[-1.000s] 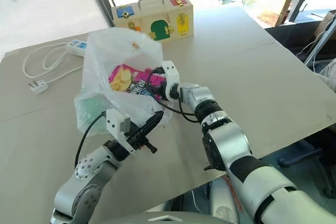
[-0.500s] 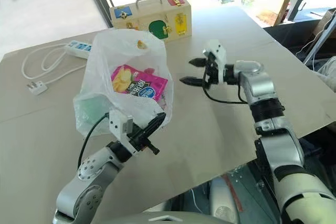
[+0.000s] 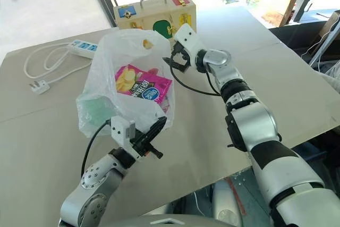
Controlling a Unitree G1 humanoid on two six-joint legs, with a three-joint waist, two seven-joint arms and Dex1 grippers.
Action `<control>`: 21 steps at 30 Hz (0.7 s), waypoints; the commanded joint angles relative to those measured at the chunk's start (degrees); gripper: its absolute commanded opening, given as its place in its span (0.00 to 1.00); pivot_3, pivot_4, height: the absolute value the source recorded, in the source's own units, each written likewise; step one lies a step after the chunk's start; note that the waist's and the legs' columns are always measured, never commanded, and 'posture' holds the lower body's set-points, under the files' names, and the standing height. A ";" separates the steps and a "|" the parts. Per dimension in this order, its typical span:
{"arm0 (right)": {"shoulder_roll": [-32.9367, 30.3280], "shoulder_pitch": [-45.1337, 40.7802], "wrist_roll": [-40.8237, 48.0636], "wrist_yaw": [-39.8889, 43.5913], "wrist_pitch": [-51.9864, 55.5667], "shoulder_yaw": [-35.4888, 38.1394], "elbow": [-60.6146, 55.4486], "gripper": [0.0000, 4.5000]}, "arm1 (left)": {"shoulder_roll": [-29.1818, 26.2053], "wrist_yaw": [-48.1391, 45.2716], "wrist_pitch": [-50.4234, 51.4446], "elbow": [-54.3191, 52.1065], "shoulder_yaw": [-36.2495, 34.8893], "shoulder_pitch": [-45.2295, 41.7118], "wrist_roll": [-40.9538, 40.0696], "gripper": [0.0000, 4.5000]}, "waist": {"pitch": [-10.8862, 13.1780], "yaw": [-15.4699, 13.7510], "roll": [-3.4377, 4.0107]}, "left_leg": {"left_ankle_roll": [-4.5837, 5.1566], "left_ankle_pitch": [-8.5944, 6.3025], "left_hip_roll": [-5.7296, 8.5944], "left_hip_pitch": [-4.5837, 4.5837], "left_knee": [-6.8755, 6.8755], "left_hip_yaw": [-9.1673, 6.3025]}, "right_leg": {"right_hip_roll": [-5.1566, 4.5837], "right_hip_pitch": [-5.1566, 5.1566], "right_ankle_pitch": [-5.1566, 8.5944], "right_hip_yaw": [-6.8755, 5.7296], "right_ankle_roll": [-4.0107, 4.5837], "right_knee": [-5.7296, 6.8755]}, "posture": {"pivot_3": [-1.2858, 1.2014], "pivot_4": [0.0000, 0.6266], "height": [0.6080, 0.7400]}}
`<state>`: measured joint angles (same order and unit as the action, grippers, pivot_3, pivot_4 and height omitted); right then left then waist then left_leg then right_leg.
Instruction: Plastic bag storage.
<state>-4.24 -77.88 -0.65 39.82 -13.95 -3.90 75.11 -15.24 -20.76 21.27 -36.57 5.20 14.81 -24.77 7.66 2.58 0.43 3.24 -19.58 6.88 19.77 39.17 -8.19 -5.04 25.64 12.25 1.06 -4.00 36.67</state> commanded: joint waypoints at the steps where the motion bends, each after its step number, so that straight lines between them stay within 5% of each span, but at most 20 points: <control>1: 1.70 -3.52 1.86 0.79 -0.40 3.44 -0.23 1.00 | 0.37 0.77 -1.47 -3.33 -0.34 0.37 0.23 0.00 | 0.00 0.01 0.00 | 0.00 0.00 -0.01 -0.01 0.00 0.00 | 0.01 0.00 0.00 0.00 0.00 0.02 | 0.52 0.24 1.00; 6: 4.23 -5.32 2.67 4.29 -0.05 6.08 0.02 1.00 | 0.32 1.04 -1.71 -3.55 -0.71 1.10 0.08 0.00 | 0.00 0.00 0.01 | 0.00 0.00 0.00 0.00 0.00 0.00 | 0.01 0.00 0.00 0.02 0.00 0.02 | 0.52 0.24 1.00; 9: 5.28 -5.11 3.47 6.68 0.55 7.78 0.08 0.80 | -0.11 1.07 -1.76 -3.57 -0.92 1.06 0.43 0.00 | 0.01 0.00 0.01 | 0.00 0.00 -0.01 -0.01 0.00 0.00 | 0.01 0.00 0.00 0.01 0.00 0.03 | 0.52 0.24 1.00; 16: 2.85 -1.77 4.50 12.11 2.38 9.69 -0.42 0.03 | -0.93 2.88 -0.07 -4.59 -7.38 0.11 -2.28 0.00 | 0.00 -0.08 0.01 | 0.00 0.00 0.00 0.00 0.01 -0.02 | 0.00 -0.01 0.00 0.00 0.00 0.03 | 0.52 0.24 1.00; 21: -1.33 0.59 9.39 11.15 10.57 15.38 -0.62 0.01 | -4.98 0.90 0.75 -2.39 -15.07 -2.10 -6.30 0.00 | 0.00 -0.17 0.00 | 0.00 0.00 0.00 0.00 0.01 -0.03 | -0.01 -0.01 0.00 -0.01 0.00 0.03 | 0.52 0.24 1.00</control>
<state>-4.12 -77.52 5.78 50.77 -6.53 8.70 75.96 -19.09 -19.63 22.41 -38.47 -5.70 13.93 -29.41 7.67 2.41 0.43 3.24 -19.57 6.88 19.77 39.20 -8.23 -5.05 25.62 12.25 1.02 -3.99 36.70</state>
